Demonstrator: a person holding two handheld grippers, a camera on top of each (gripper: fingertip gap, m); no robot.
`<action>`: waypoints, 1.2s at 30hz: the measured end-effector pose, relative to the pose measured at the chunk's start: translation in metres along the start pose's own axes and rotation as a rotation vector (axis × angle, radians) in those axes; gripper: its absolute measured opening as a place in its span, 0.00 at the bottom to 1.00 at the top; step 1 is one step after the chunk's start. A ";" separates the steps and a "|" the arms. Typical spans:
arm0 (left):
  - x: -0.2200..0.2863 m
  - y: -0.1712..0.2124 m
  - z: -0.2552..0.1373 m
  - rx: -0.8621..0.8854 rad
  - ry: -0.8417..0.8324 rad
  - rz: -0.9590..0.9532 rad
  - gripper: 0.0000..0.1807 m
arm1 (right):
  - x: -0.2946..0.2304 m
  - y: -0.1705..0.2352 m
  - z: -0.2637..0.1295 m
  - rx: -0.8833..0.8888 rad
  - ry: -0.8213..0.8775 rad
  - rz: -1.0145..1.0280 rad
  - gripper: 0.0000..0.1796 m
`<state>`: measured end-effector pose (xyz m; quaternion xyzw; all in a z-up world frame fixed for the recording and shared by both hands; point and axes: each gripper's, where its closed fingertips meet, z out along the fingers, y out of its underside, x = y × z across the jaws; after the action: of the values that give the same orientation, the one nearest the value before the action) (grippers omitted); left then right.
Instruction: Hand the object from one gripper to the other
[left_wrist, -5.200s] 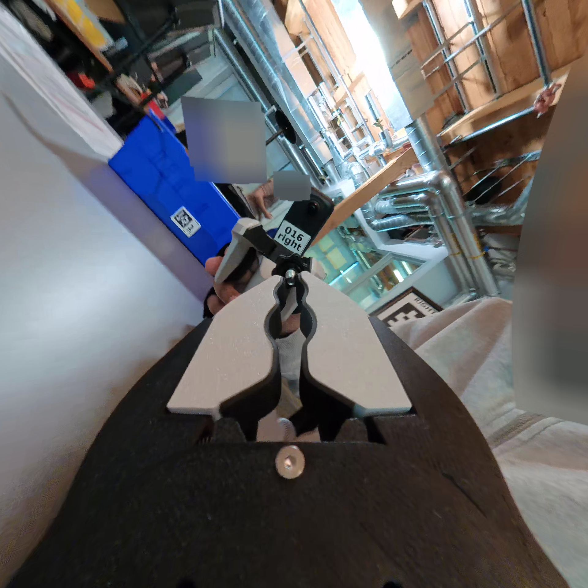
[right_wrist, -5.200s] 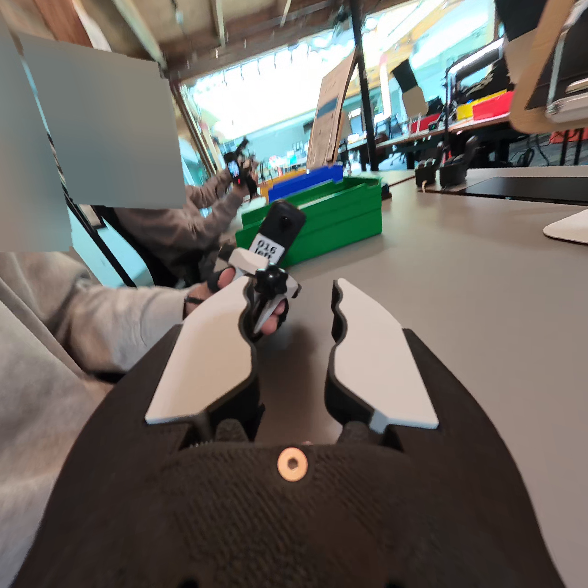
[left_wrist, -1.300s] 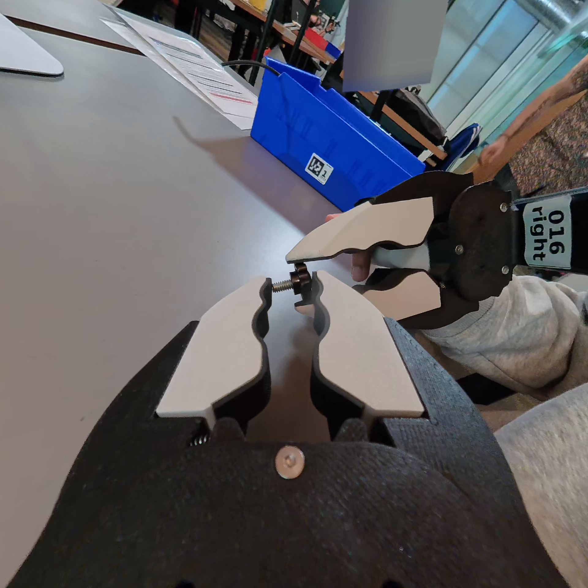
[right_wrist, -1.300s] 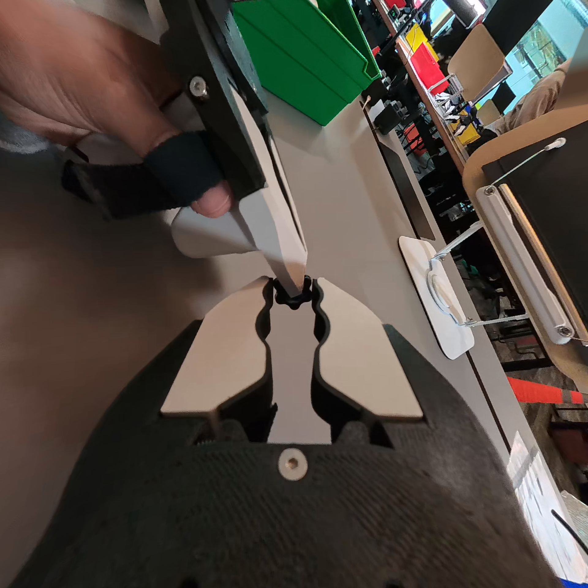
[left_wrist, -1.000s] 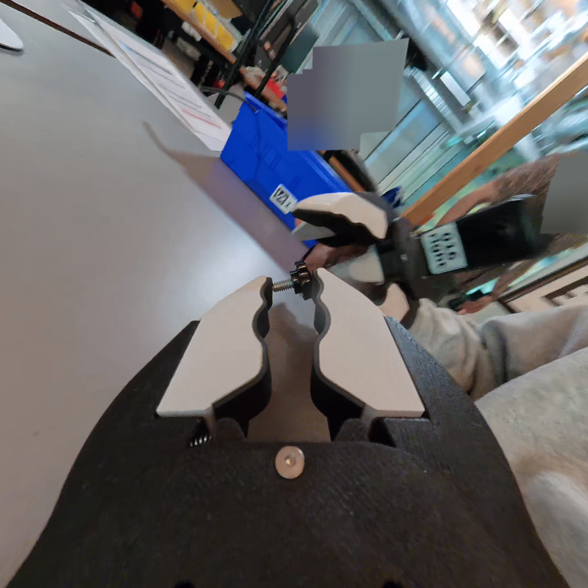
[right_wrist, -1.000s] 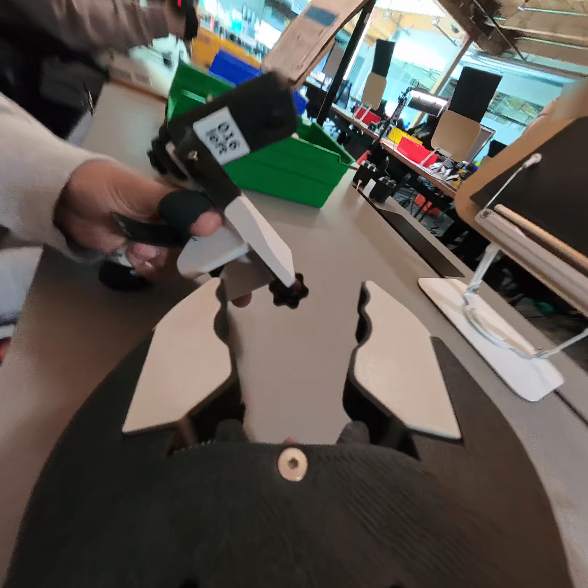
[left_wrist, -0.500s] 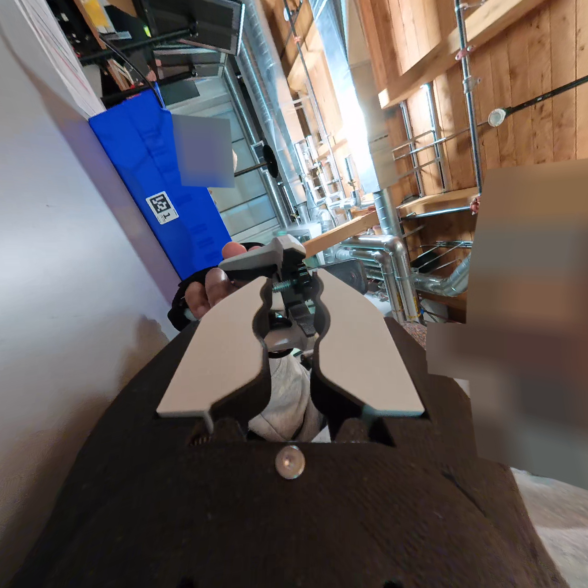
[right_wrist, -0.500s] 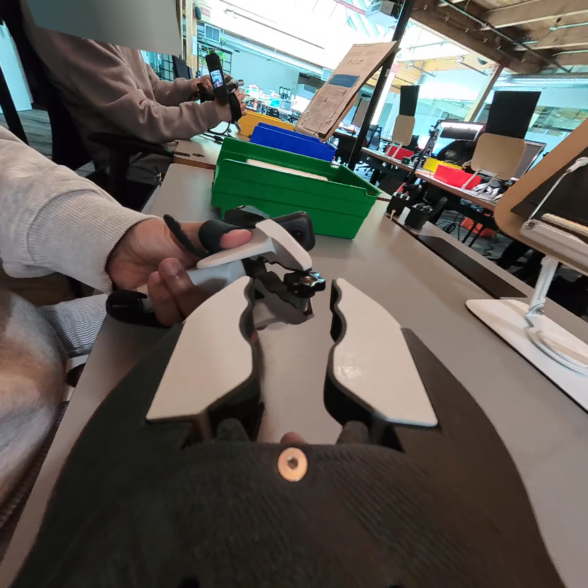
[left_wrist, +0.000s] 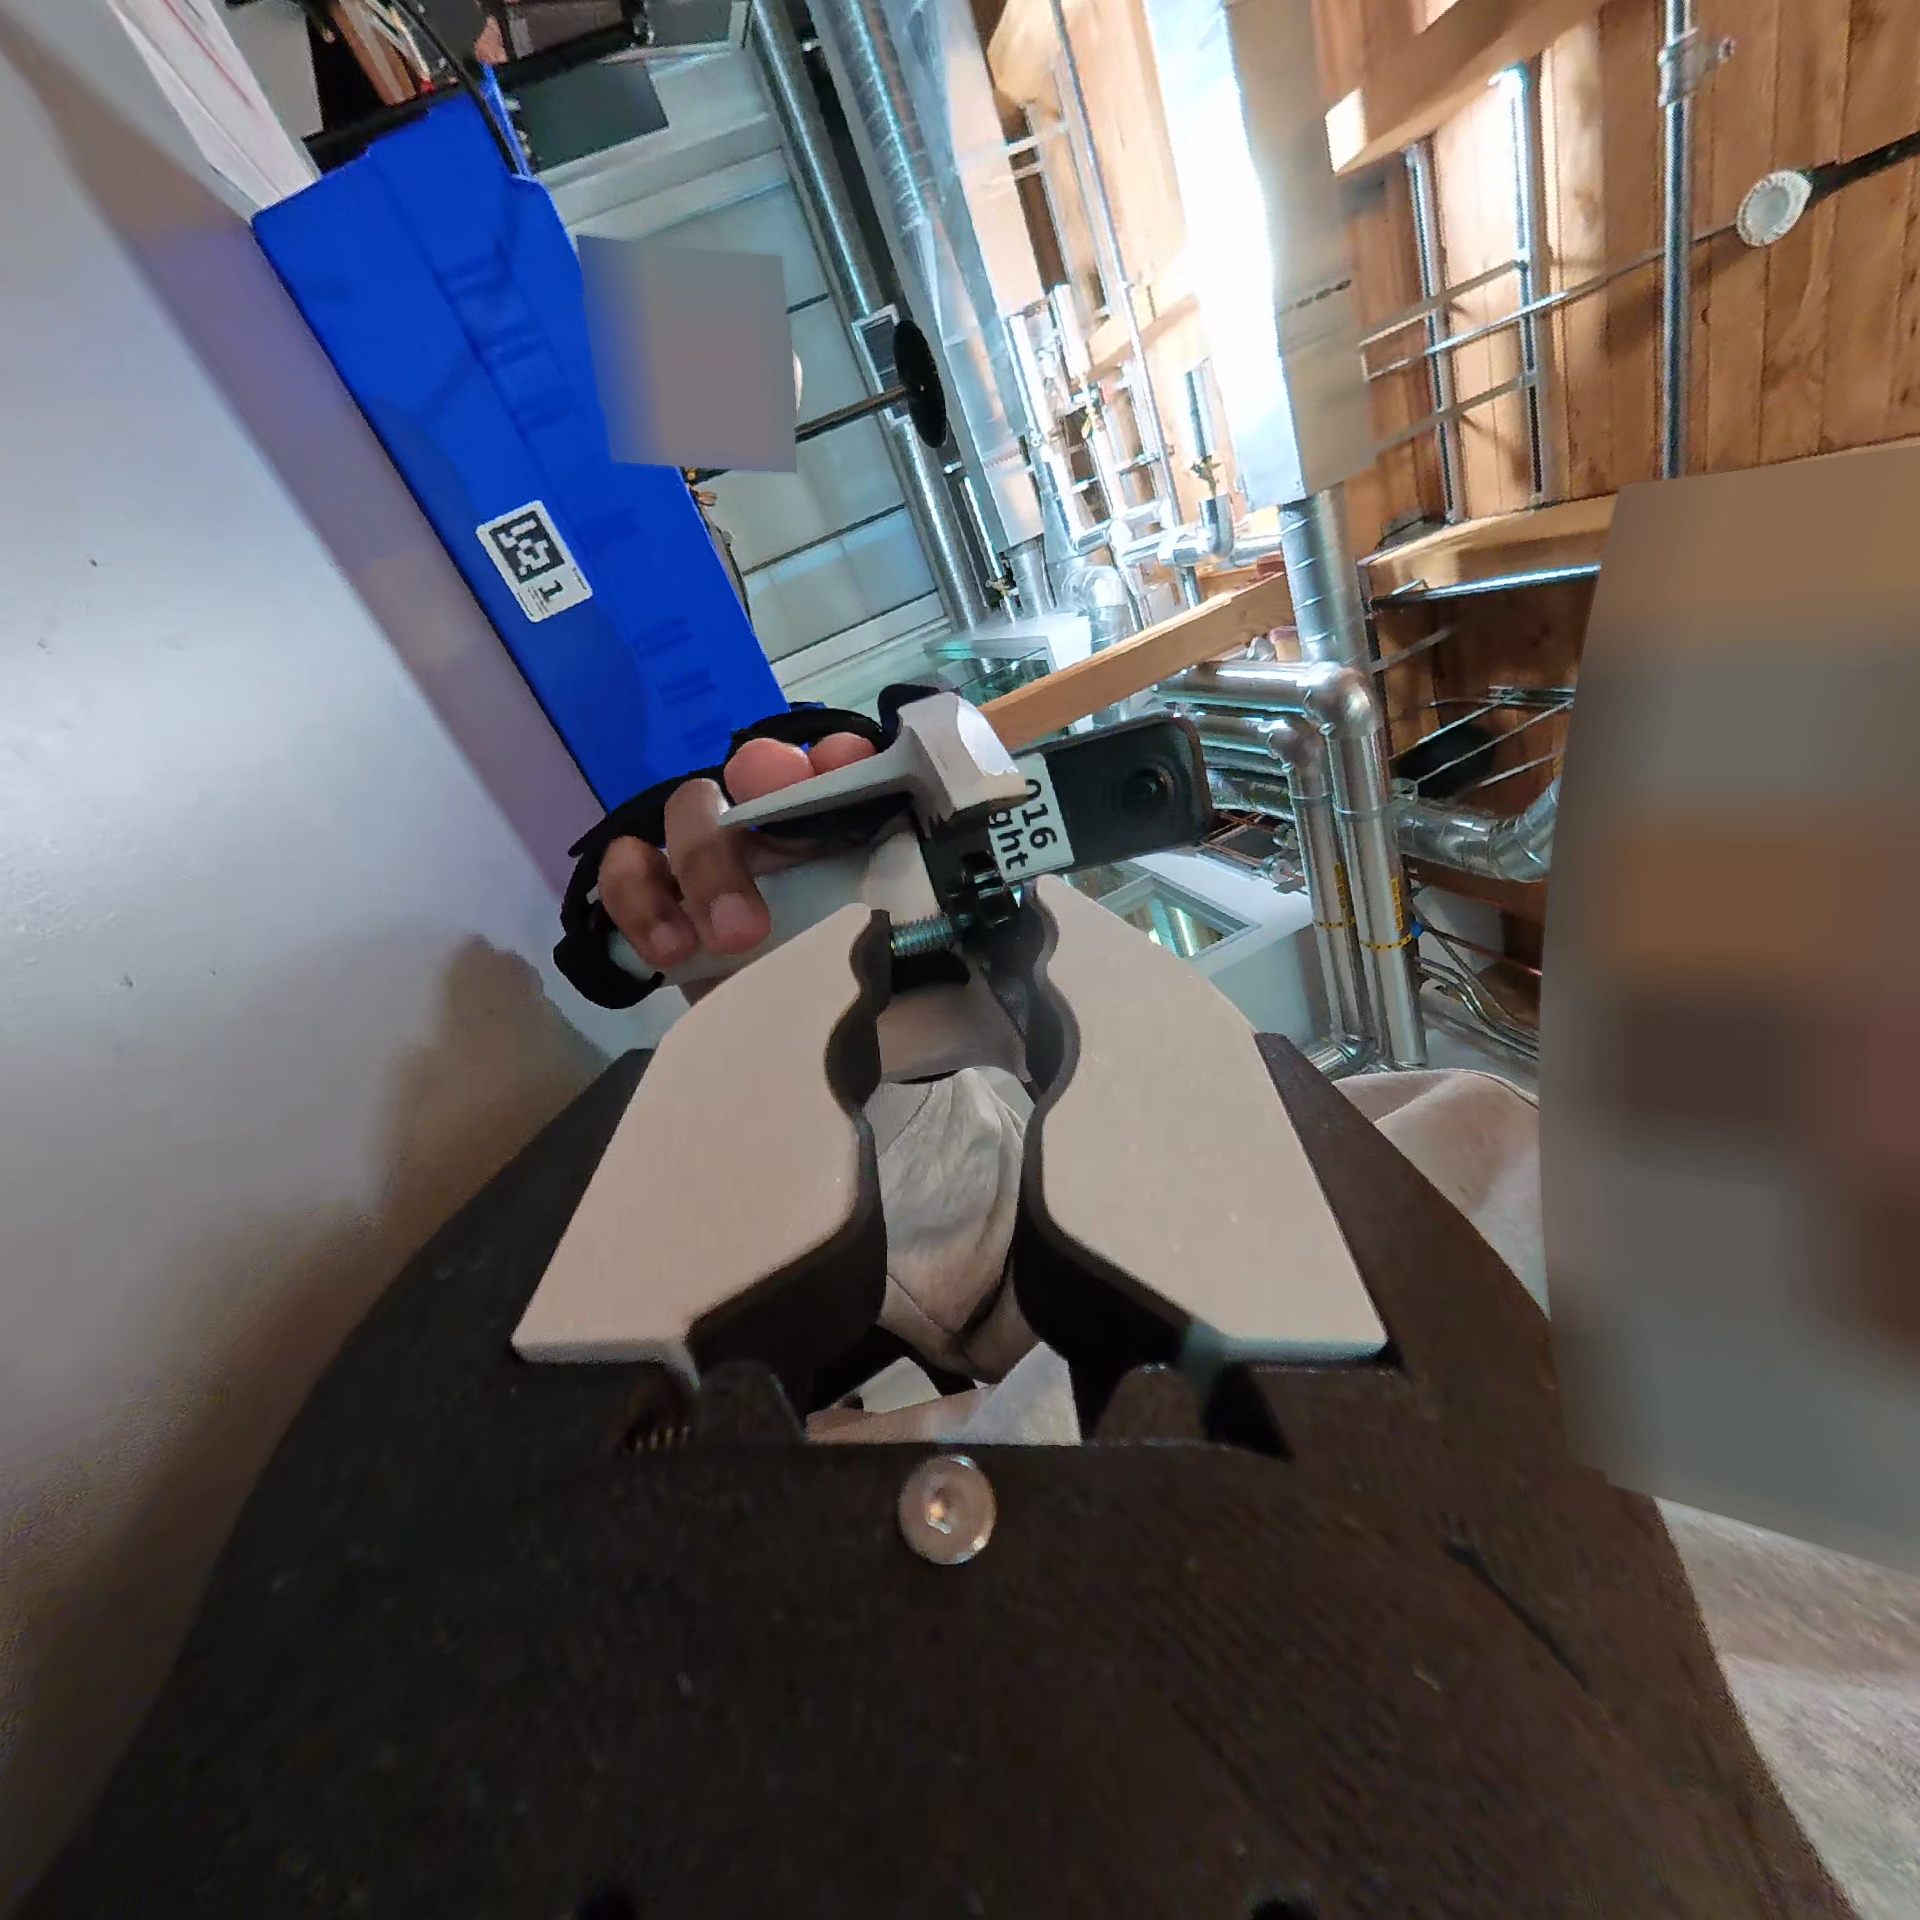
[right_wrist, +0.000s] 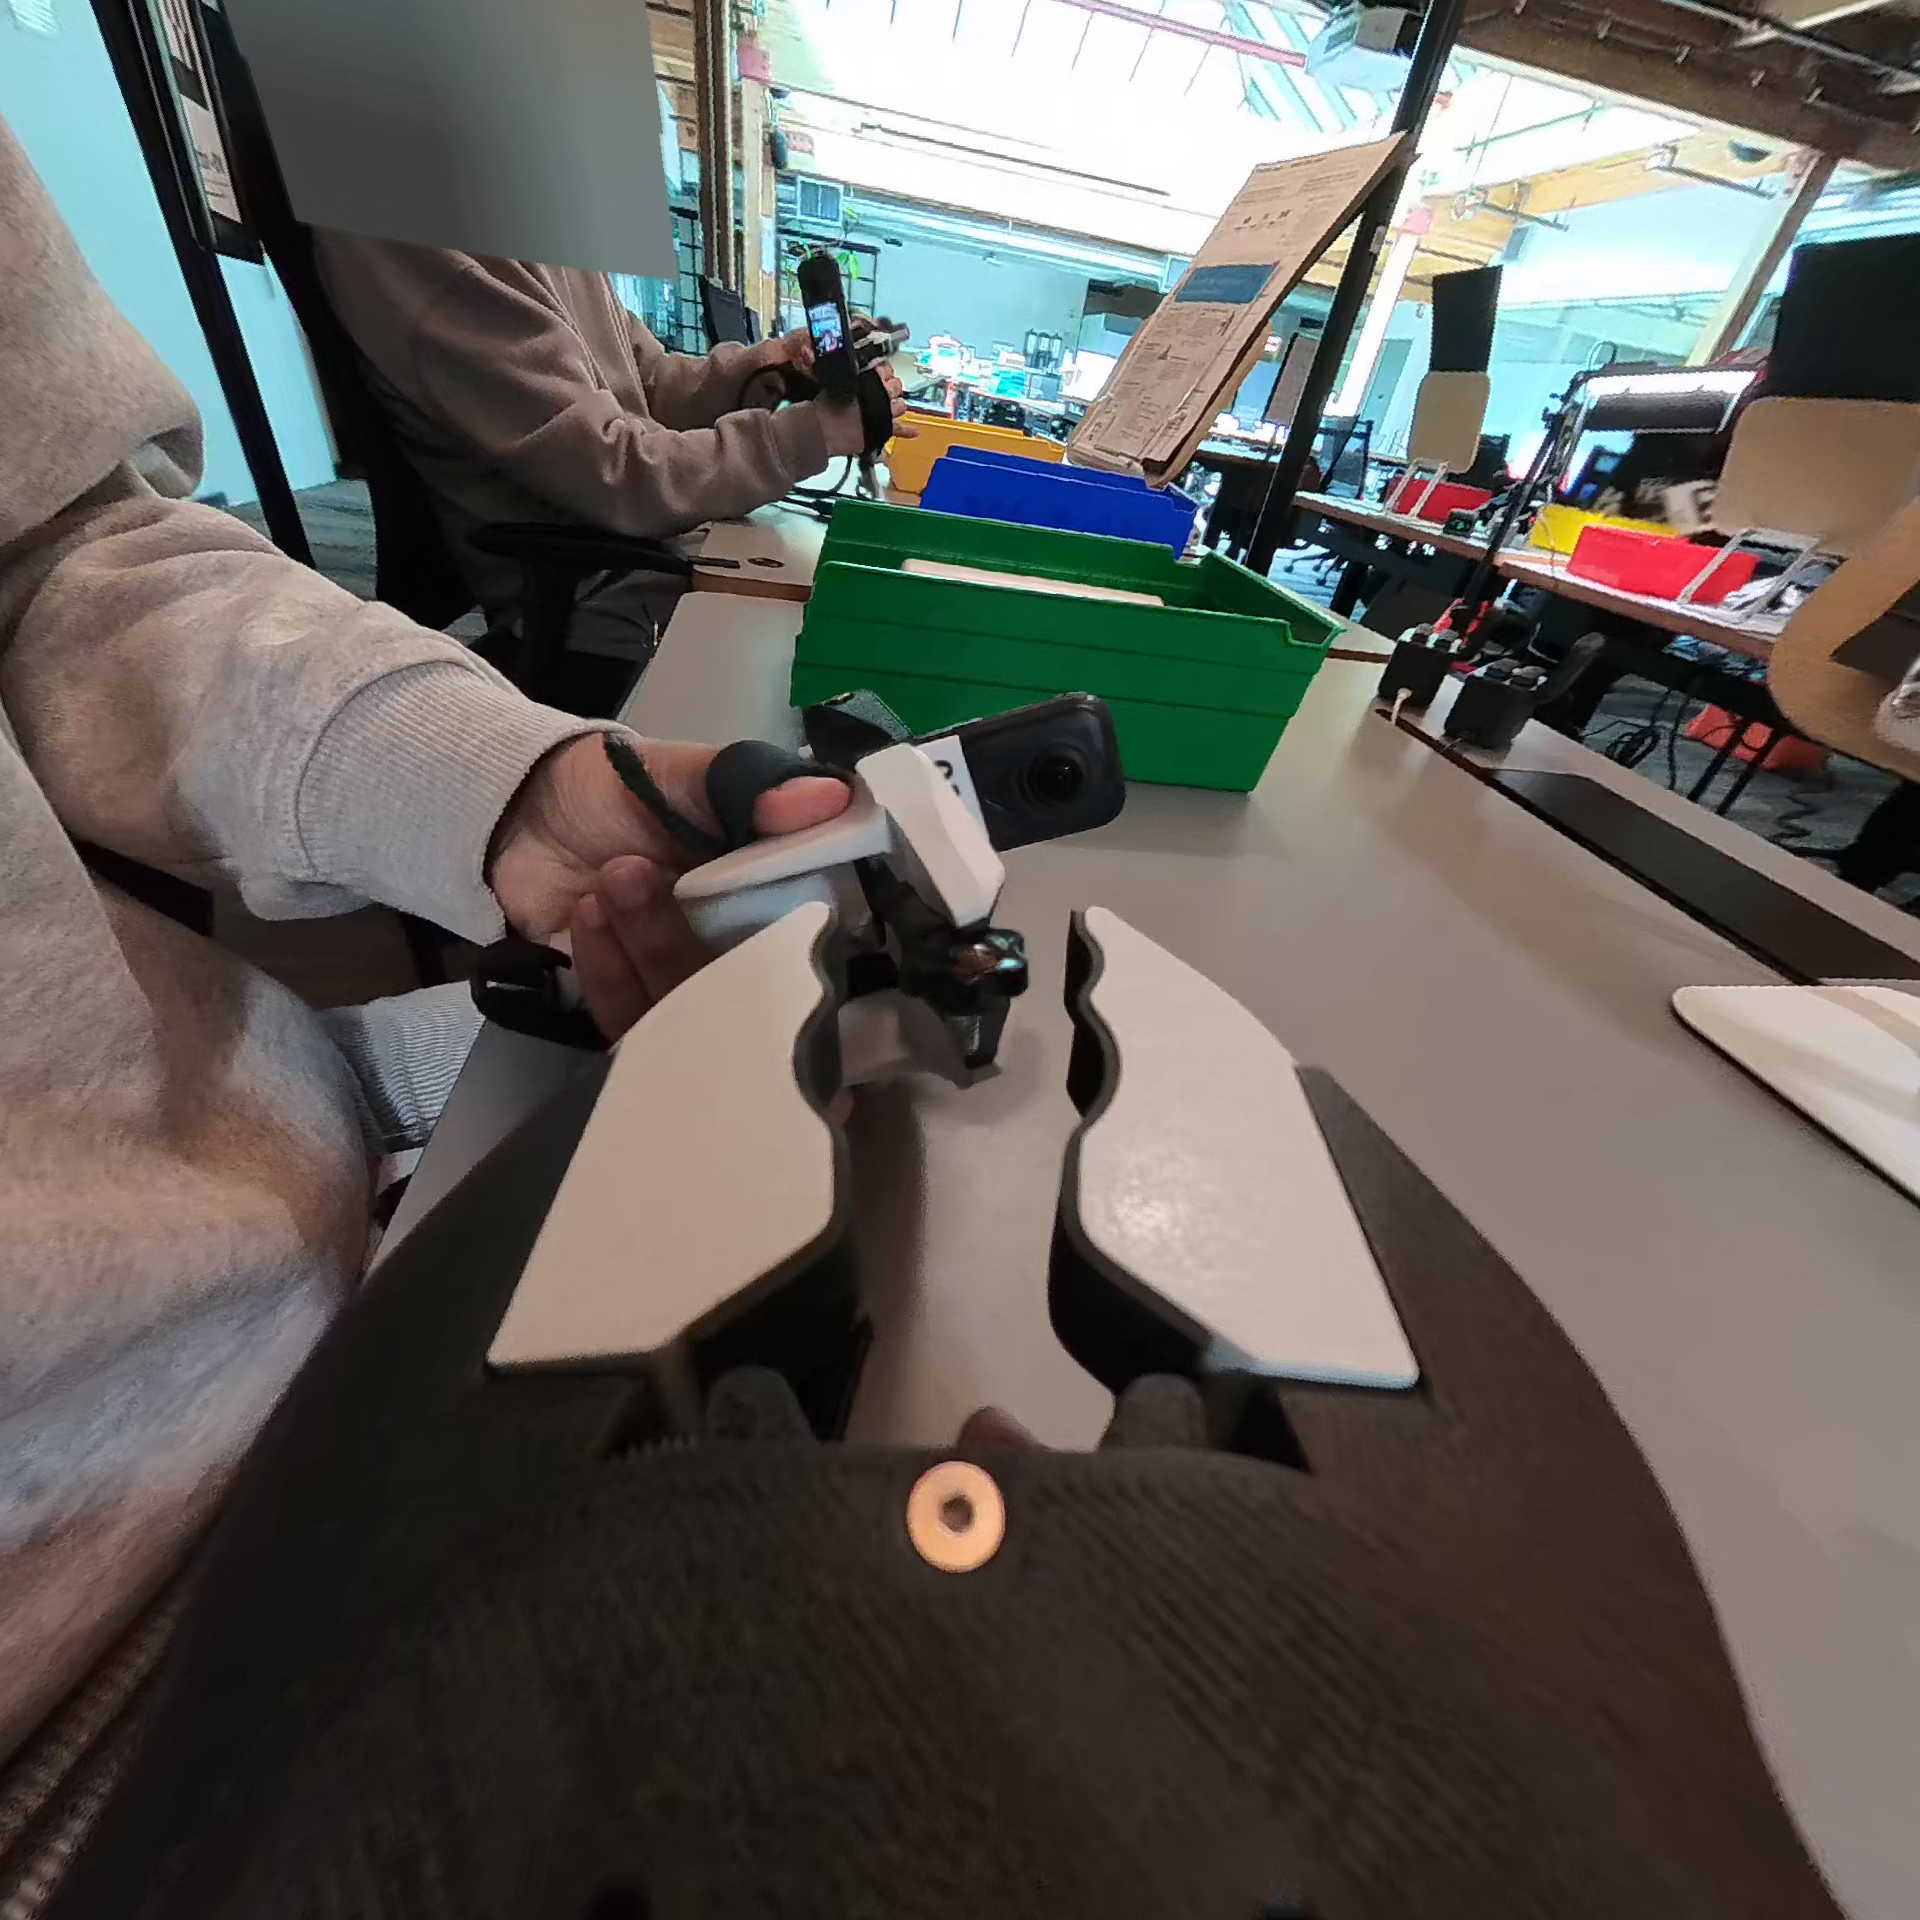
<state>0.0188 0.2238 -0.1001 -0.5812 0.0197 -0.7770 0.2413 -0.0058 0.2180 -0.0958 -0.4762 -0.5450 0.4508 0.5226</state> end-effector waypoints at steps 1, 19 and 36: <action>-0.002 0.000 -0.001 -0.003 -0.006 -0.007 0.13 | 0.000 0.001 0.000 -0.002 -0.006 0.011 0.23; -0.003 0.002 -0.001 0.006 0.000 -0.029 0.13 | 0.002 0.003 -0.002 -0.007 -0.040 0.113 0.13; 0.011 -0.012 -0.009 -0.039 -0.244 0.688 0.10 | 0.011 -0.014 -0.012 0.095 -0.061 0.408 0.13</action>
<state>0.0039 0.2275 -0.0894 -0.6336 0.1999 -0.5746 0.4778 0.0052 0.2270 -0.0801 -0.5374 -0.4311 0.5866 0.4258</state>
